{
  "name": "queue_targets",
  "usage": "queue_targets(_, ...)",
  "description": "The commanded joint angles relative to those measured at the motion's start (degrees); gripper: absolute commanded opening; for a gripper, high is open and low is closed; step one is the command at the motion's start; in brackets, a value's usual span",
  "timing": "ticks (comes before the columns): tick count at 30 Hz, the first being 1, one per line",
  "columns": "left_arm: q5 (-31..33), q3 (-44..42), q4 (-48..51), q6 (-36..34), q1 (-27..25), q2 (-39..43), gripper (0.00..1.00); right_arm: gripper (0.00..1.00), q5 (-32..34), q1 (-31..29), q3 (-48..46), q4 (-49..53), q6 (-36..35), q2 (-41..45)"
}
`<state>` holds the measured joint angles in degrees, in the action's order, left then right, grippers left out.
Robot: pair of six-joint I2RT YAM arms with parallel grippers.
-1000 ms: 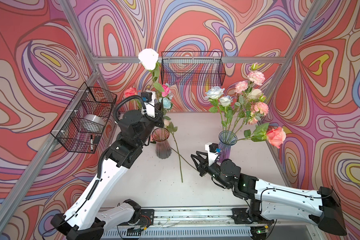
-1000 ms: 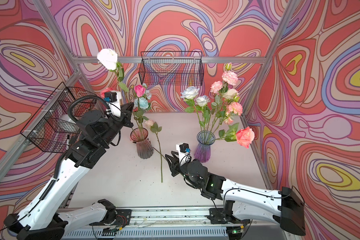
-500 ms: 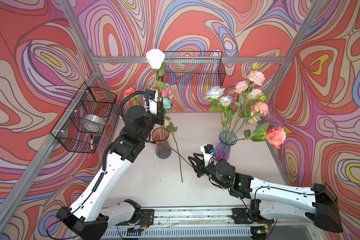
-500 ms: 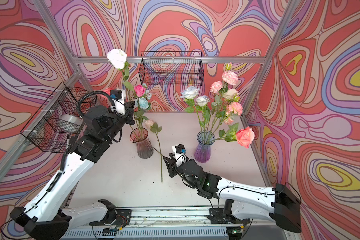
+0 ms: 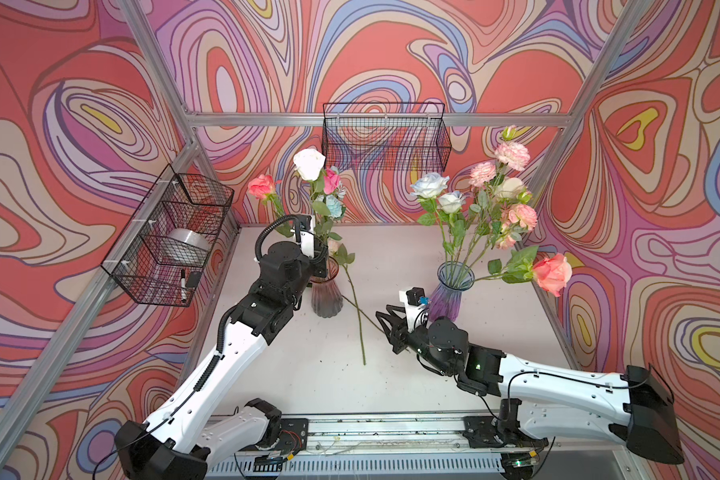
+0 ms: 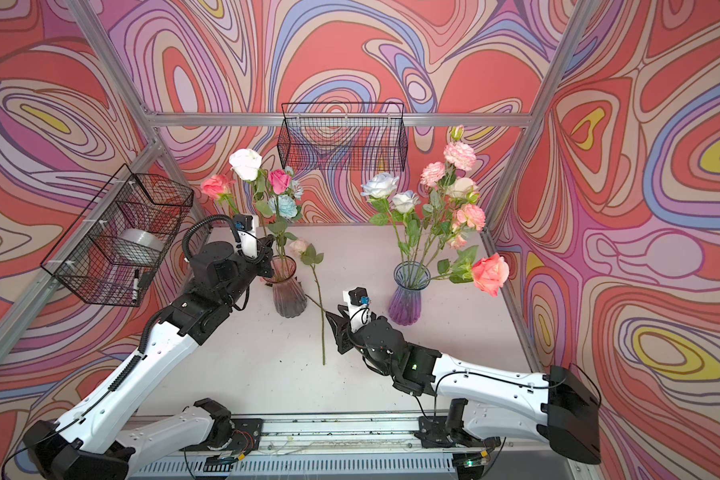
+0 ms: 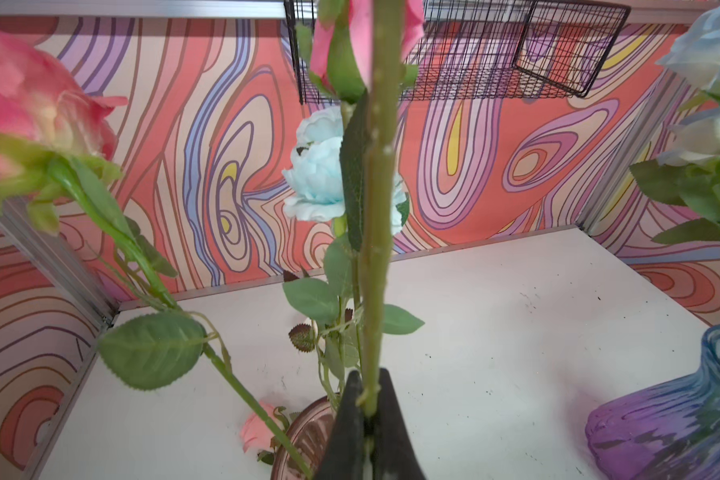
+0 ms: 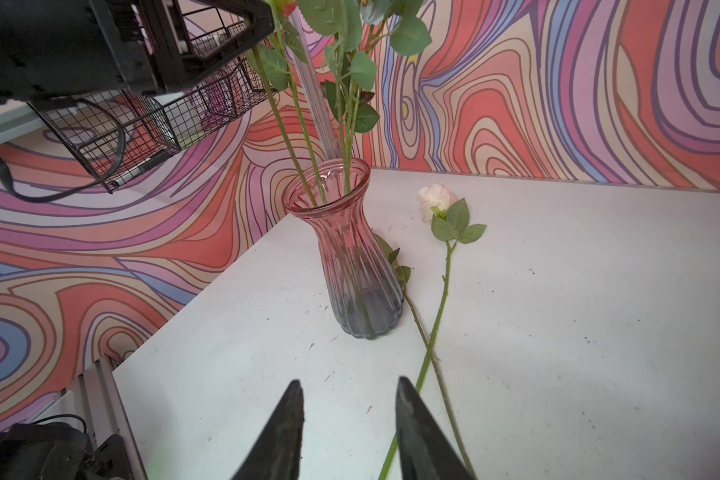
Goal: Arrange the flowers into the vase
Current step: 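Lower the white rose stem into the pink vase with the left gripper, then open the left gripper and retract it while the right gripper lowers to the stems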
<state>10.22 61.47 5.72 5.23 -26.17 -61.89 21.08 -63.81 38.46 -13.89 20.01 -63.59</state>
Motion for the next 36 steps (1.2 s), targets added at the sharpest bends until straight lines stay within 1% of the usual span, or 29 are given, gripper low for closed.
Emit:
queue_targets(1, 0.35, -0.7, 0.17, 2.74, 0.36, 0.29, 0.16, 0.38, 1.93, -0.17, 2.66, 3.21, -0.02, -1.15)
queue_targets(3, 0.33, 0.22, 2.4, 3.04, 0.46, -0.73, 0.26, 0.38, 2.69, -0.17, 3.65, 4.7, 0.2, -1.76)
queue_targets(4, 0.41, 1.0, 3.84, 3.11, 0.54, -1.38, 0.35, 0.38, 3.27, -0.16, 4.39, 5.71, 0.23, -2.2)
queue_targets(5, 0.75, 2.01, 5.45, 3.37, 0.51, -2.09, 0.47, 0.38, 3.83, -0.17, 5.27, 6.96, 0.26, -2.64)
queue_targets(6, 1.3, 2.97, 7.1, 3.61, 0.53, -2.75, 0.55, 0.38, 4.26, -0.17, 5.86, 7.72, 0.21, -2.98)
queue_targets(7, 1.49, 4.5, 9.75, 3.97, 0.67, -3.5, 0.61, 0.38, 4.69, -0.17, 6.63, 8.76, 0.12, -3.49)
queue_targets(8, 1.26, 5.9, 12.99, 4.29, 0.76, -3.91, 0.63, 0.38, 5.0, -0.17, 7.09, 9.41, 0.06, -3.76)
queue_targets(10, 1.11, 6.99, 16.04, 5.25, 0.77, -3.24, 0.66, 0.38, 5.68, -0.13, 7.83, 10.42, -0.11, -4.3)
queue_targets(14, -1.21, 8.18, 21.45, 6.95, 0.76, 1.11, 0.8, 0.38, 6.31, 0.62, 8.92, 12.1, 0.4, -5.33)
queue_targets(16, -2.94, 8.28, 23.96, 7.3, 0.77, 4.35, 0.83, 0.38, 5.94, 1.51, 10.02, 13.85, 1.05, -6.37)
queue_targets(19, -3.45, 7.64, 26.84, 7.6, 0.71, 9.73, 0.9, 0.38, 5.06, 2.36, 11.02, 15.29, 1.17, -7.63)
queue_targets(21, -3.31, 7.77, 28.65, 7.21, 0.76, 12.02, 0.91, 0.38, 4.35, 2.87, 11.46, 15.19, 1.34, -8.13)
queue_targets(26, -2.45, 9.65, 34.39, 6.04, 0.77, 13.42, 0.9, 0.38, 3.27, 3.81, 13.59, 15.82, 0.97, -10.12)
queue_targets(29, -2.31, 8.19, 36.37, 7.39, 0.77, 16.69, 0.9, 0.38, 1.9, 5.46, 15.56, 18.12, 1.79, -12.27)
queue_targets(33, -0.65, 5.74, 38.21, 8.8, 0.76, 22.82, 0.89, 0.36, -3.38, 8.94, 17.97, 20.95, 4.05, -16.08)
queue_targets(36, 1.12, 5.7, 39.95, 9.24, 0.73, 25.28, 0.89, 0.34, -6.44, 10.84, 19.76, 21.82, 4.86, -18.84)
